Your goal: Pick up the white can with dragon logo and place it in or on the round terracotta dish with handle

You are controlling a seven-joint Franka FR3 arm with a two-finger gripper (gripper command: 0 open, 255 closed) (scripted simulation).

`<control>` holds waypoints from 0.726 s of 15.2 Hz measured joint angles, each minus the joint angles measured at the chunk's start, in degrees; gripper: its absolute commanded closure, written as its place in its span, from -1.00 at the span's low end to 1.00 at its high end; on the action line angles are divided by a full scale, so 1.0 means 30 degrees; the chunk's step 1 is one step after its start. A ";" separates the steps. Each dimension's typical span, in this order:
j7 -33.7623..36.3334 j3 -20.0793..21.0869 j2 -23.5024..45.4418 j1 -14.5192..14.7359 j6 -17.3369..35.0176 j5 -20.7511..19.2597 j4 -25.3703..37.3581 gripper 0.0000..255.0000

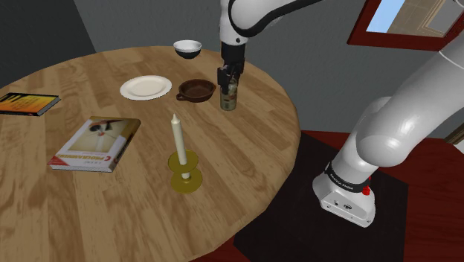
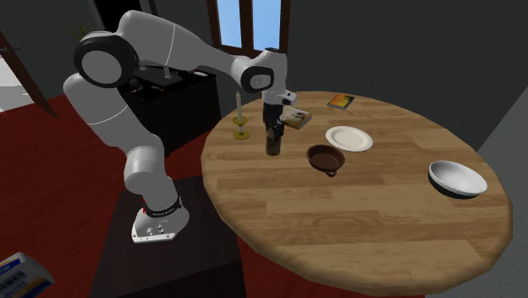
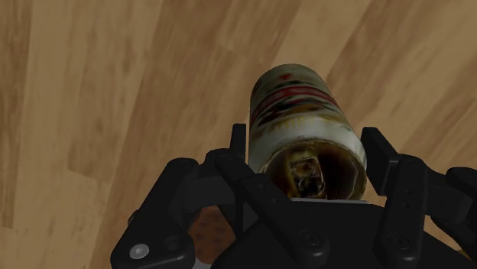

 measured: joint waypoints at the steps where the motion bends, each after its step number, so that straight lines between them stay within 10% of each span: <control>1: 0.0027 0.0012 -0.0033 0.0010 -0.0254 0.0005 0.0217 1.00; 11: -0.0313 -0.0254 0.1661 -0.0244 -0.2412 -0.0247 0.4045 1.00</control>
